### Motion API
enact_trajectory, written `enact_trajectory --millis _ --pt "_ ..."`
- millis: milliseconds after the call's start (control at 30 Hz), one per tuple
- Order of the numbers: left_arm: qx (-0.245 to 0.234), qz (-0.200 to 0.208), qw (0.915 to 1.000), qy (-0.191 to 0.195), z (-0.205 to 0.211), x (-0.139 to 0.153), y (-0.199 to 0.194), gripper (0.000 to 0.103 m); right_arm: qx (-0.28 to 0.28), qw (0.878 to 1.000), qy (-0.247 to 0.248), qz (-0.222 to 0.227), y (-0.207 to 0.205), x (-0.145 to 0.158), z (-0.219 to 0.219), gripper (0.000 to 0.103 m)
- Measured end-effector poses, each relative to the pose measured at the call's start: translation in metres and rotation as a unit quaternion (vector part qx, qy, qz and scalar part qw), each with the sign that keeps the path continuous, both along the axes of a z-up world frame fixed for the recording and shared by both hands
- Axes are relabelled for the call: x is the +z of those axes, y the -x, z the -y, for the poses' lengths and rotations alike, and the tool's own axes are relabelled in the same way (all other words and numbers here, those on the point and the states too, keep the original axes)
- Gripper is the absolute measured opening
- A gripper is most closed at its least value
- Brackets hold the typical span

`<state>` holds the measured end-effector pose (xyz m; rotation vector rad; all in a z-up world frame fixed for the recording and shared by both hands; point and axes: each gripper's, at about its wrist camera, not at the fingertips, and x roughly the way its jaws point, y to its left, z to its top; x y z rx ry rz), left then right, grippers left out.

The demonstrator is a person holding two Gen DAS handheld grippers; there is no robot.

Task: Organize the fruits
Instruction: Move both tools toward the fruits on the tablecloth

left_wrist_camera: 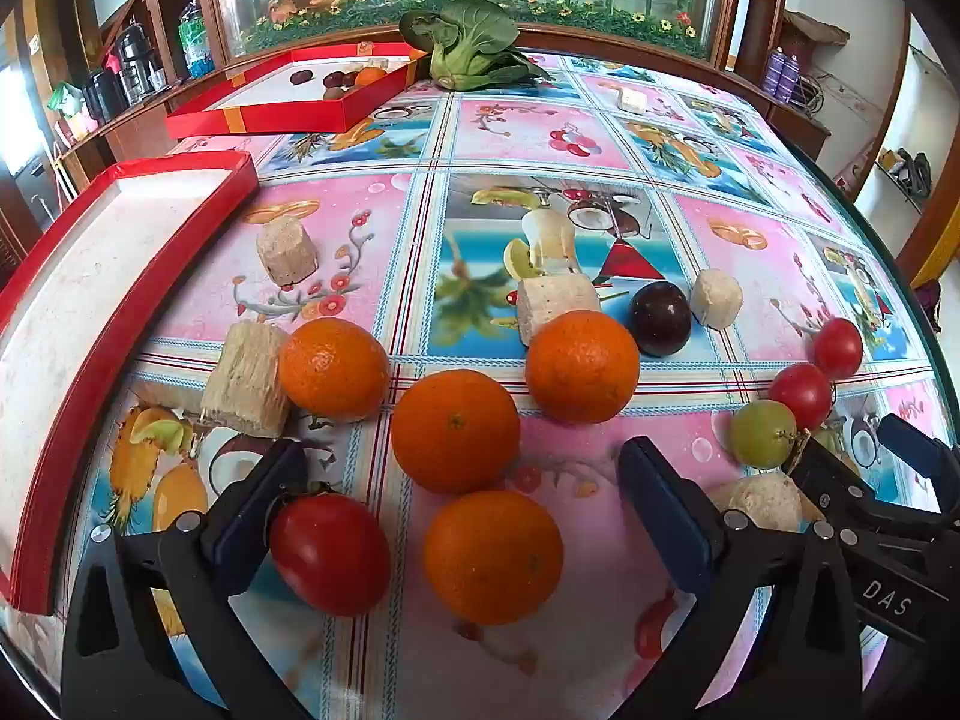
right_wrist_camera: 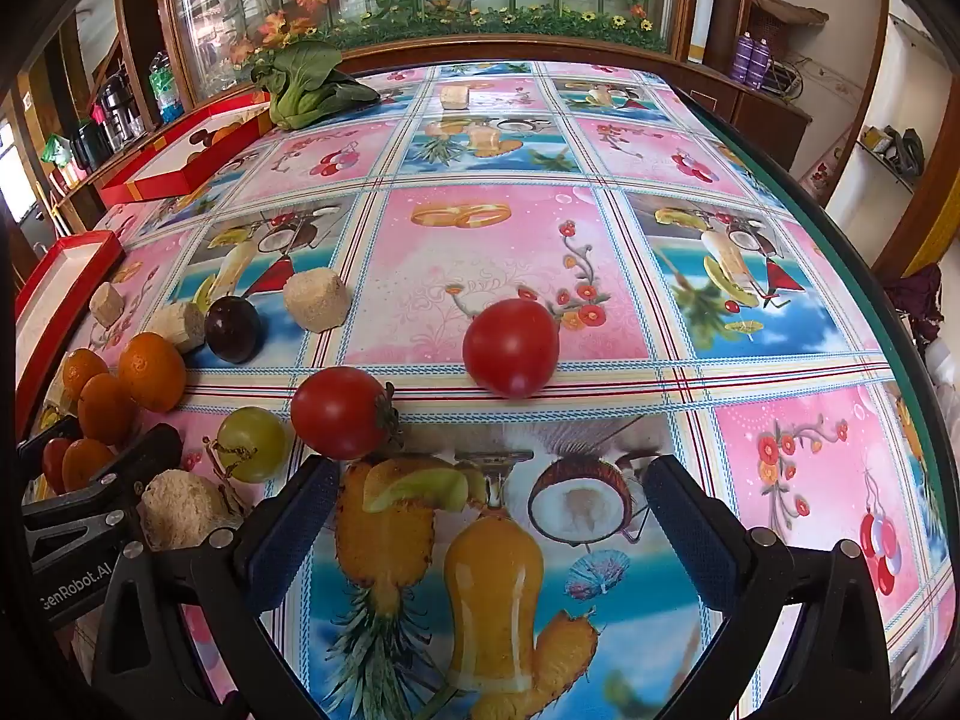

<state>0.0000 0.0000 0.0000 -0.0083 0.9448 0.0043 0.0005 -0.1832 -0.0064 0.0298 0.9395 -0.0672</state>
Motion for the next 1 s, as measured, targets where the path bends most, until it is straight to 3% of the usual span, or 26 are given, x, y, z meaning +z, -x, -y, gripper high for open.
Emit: enact_trajectory --millis 867,1000 --pt "-0.001 -0.001 1.0000 0.000 0.0001 -0.0001 -0.0001 0.103 0.001 1.000 -0.002 0.001 -0.0004 -0.0005 0.0002 0.103" --pt "-0.022 -0.031 0.9993 0.001 -0.0036 0.0022 -0.0029 0.103 0.005 1.000 -0.001 -0.001 -0.0018 -0.0009 0.0001 0.103"
